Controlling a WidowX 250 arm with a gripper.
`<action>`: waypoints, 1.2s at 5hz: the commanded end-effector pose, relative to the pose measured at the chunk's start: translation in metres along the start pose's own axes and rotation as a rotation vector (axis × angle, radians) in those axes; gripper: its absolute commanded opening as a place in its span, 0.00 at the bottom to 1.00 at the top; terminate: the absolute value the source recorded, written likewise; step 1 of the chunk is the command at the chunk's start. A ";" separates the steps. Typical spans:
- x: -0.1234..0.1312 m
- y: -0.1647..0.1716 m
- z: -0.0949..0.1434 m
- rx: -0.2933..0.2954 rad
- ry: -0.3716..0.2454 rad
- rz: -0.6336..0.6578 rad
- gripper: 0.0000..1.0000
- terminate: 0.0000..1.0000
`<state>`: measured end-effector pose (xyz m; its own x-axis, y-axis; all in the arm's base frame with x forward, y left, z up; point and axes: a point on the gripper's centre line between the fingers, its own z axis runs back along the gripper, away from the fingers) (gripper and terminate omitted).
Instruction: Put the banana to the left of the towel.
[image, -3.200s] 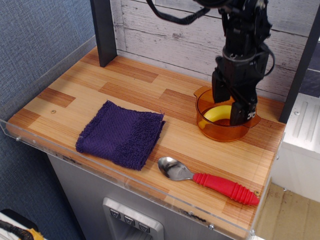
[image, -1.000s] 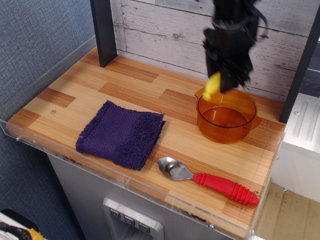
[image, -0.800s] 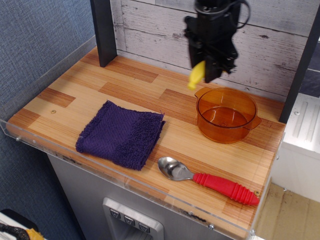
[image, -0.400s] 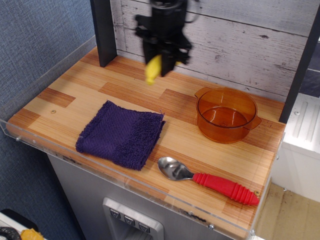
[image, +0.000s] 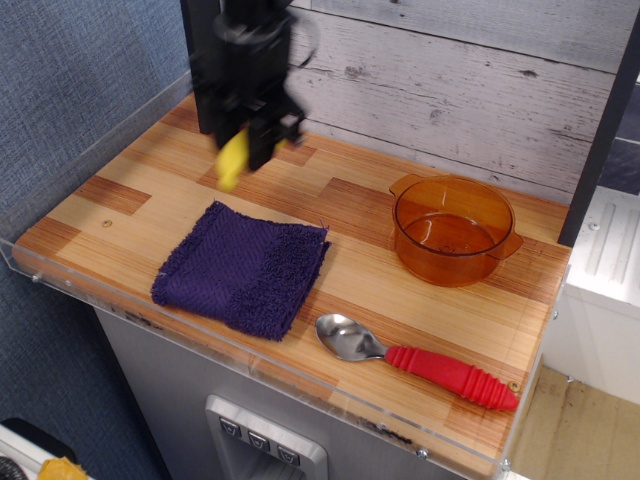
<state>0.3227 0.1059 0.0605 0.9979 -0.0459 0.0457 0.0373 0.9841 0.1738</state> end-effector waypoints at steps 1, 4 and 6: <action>-0.054 0.029 -0.004 0.048 0.007 0.144 0.00 0.00; -0.090 0.042 -0.026 0.115 0.027 0.321 0.00 0.00; -0.096 0.047 -0.025 0.097 0.011 0.373 1.00 0.00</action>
<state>0.2397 0.1728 0.0168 0.9500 0.3077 0.0536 -0.3115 0.9216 0.2313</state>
